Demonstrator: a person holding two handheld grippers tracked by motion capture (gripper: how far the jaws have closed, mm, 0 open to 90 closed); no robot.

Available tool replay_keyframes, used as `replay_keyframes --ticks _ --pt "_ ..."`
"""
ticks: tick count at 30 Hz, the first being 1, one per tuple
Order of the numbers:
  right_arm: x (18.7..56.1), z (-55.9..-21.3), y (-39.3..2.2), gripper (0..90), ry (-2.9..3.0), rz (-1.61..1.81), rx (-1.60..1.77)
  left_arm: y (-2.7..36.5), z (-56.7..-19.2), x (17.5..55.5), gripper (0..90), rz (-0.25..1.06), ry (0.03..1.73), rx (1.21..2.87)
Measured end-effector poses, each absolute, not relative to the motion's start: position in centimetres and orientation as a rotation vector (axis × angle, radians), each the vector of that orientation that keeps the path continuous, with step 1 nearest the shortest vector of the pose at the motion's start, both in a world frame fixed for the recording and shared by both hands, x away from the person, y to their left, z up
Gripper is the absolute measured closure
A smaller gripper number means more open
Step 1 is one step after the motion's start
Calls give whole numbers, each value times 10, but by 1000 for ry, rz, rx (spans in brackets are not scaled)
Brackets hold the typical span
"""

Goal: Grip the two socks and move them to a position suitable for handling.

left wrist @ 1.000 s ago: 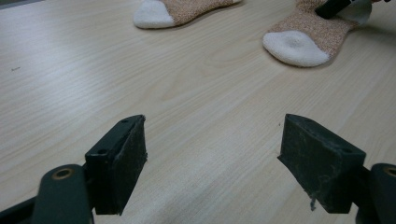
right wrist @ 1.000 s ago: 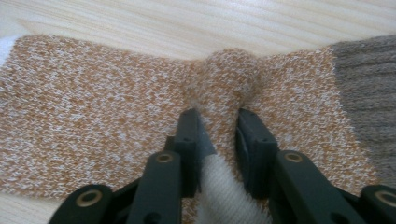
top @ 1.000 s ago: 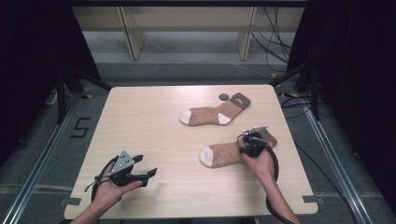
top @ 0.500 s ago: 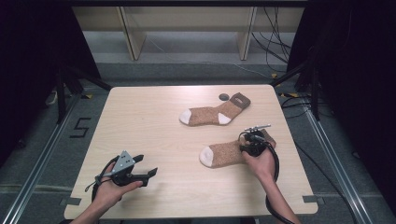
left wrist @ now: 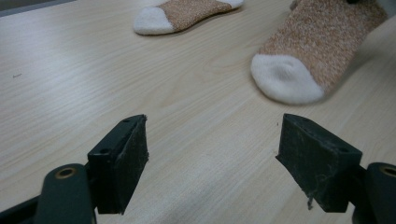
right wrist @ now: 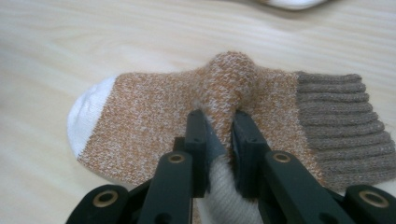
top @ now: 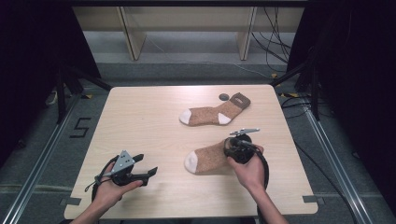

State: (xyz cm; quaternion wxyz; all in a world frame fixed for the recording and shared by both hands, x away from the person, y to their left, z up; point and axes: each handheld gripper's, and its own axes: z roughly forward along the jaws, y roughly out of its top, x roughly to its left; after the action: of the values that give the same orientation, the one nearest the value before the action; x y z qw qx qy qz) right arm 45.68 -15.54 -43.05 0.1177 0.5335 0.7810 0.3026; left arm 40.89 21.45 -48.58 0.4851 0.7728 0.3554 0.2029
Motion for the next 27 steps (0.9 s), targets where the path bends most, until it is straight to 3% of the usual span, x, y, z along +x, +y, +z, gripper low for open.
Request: replay_keyframes --ticks 7,12,14,15,16,18,21,26,27 --pt "433 -449 -106 789 2388 904 1497 211 -485 405 260 479 835 1897" --pt "426 -461 -78 767 2456 887 1470 205 -486 399 341 449 758 1966" --pt "426 -465 -71 707 2481 877 1481 201 -489 395 387 412 735 2018" --pt "428 -466 -69 602 2494 917 1497 199 -491 394 432 401 723 2048" --pt "430 -465 -73 562 2490 929 1462 197 -493 393 453 385 719 2057" --pt "432 -453 -81 526 2457 1017 1479 195 -495 391 482 372 704 2096" --pt "440 -441 -96 542 2386 1030 1477 193 -498 393 507 374 698 2139" --pt "464 -446 -131 723 2341 810 1483 192 -501 395 544 380 703 2199" --pt "464 -446 -131 723 2341 810 1483 192 -501 395 547 380 703 2199"
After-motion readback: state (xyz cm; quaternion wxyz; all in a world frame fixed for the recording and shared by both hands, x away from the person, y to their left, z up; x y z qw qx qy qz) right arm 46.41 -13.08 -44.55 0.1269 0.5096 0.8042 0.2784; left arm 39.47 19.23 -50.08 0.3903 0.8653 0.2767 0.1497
